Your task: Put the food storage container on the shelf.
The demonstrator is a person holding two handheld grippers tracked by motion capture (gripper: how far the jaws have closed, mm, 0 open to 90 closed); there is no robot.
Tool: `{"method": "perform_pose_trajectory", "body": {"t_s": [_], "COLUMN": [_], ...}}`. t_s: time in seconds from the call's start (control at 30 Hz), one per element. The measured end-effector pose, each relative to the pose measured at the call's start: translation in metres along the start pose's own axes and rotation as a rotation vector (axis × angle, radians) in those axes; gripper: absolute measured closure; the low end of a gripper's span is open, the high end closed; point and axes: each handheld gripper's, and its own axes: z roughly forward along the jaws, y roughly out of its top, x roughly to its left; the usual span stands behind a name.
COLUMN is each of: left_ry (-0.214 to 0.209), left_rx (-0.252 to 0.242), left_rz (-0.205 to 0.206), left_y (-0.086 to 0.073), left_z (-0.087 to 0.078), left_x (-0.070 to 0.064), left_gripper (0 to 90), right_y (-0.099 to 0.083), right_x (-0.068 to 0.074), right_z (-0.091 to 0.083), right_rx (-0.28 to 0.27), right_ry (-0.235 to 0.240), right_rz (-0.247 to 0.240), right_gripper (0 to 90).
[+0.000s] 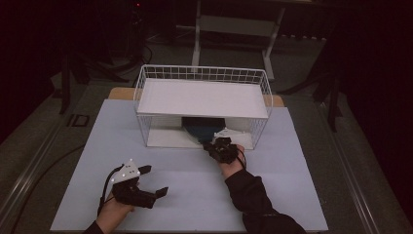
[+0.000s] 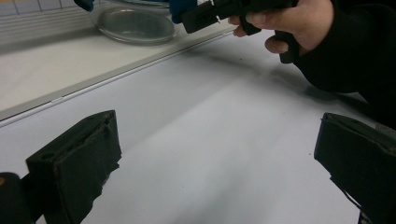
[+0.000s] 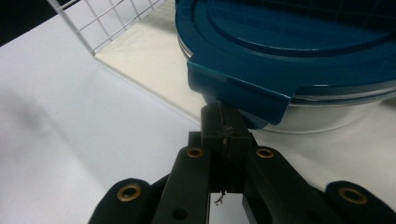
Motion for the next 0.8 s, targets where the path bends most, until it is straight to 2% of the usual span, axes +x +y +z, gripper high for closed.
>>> {"method": "perform_pose_trajectory", "body": {"t_s": [0.07,0.2,0.3,0.33,0.37,0.5,0.53,0.63,0.7,0.73,0.77,0.8], "left_ry": [-0.001,-0.002,-0.004,-0.005,-0.004,-0.006,-0.009,-0.008,-0.008,-0.010,-0.009,-0.010], "left_rx": [-0.002,-0.003,-0.003,-0.002,-0.001,-0.003,-0.005,-0.002,-0.001,0.000,0.000,-0.001], "left_rz": [-0.001,-0.004,-0.003,-0.004,-0.001,0.002,0.003,0.009,0.011,0.011,0.013,0.012], "left_y": [0.000,0.000,0.000,0.000,0.001,0.001,0.001,0.001,0.001,0.001,0.001,0.001], "left_z": [0.000,0.000,0.000,0.000,0.000,0.000,0.000,0.000,0.001,0.001,0.001,0.001], "left_x": [0.000,0.000,0.000,0.000,-0.001,-0.002,-0.002,-0.003,-0.002,-0.002,-0.002,-0.002], "left_gripper": [0.6,0.6,0.6,0.6,0.6,0.6,0.6,0.6,0.6,0.6,0.6,0.6], "right_y": [0.001,0.001,0.000,-0.001,-0.001,-0.005,-0.006,-0.009,-0.011,-0.012,-0.013,-0.014], "right_x": [-0.002,0.000,0.001,0.003,0.005,0.012,0.013,0.015,0.015,0.015,0.014,0.014], "right_z": [0.001,0.003,0.002,0.000,-0.002,-0.012,-0.014,-0.021,-0.026,-0.029,-0.032,-0.034], "right_rx": [0.002,0.002,-0.002,-0.001,-0.004,-0.042,-0.049,-0.071,-0.089,-0.099,-0.101,-0.109], "right_ry": [0.010,0.009,0.024,0.029,0.031,0.050,0.049,0.072,0.088,0.099,0.114,0.123], "right_rz": [0.009,-0.002,0.018,0.008,-0.004,-0.031,-0.030,-0.032,-0.013,-0.002,-0.002,0.004], "right_gripper": [90.0,90.0,89.8,89.0,85.5,61.0,55.5,46.6,41.0,35.6,26.5,23.4]}}
